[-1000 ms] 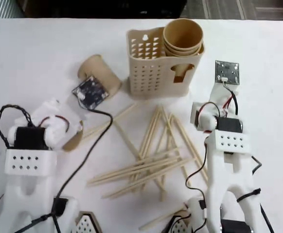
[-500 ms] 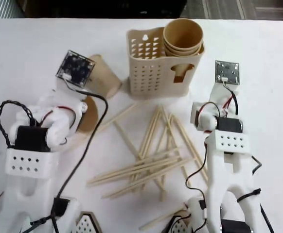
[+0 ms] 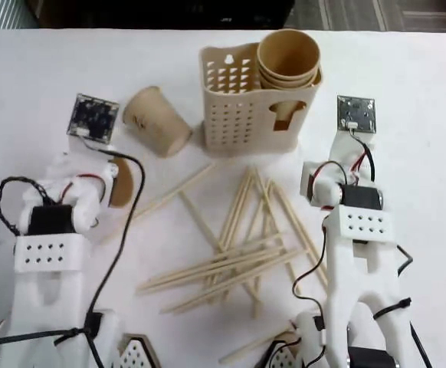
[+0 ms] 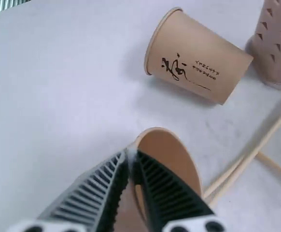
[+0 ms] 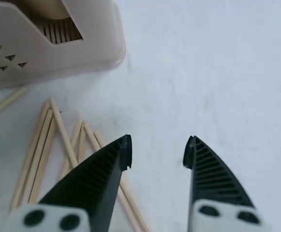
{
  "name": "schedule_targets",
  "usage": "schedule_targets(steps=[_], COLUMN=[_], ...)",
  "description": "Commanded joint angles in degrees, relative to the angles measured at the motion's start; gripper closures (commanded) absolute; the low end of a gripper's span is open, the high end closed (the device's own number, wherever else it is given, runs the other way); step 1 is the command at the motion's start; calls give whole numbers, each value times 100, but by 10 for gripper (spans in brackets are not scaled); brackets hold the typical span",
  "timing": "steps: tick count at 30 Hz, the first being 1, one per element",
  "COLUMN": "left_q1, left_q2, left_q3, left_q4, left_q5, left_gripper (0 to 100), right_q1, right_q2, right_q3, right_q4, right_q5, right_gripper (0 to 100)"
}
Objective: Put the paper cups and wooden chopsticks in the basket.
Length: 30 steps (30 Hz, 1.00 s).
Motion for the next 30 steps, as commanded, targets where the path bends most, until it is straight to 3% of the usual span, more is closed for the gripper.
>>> schedule_targets(steps=[1,4,11,17,21,30], left_q1=[-286,-611,-1095,-198,426,136], left_q2=[4,4,-22,-22,13,22], left_q3=[18,149,343,-624,-862,132], left_q4=[-62,-44,114,1125,1231,501], left_q5=[62,79,53,62,62,-422], left_gripper=[834,765,760,758,758,762], right_q1=[-66,-66,-66,-66,-66,-66], right_q2=[-198,-198,-198,-198,-198,-198], right_q3=[-26,-26,-26,-26,-26,-26], right_q4=[-84,-84,-84,-84,-84,-84], right_q5=[70,70,70,70,70,70], right_gripper=[818,818,818,818,818,818])
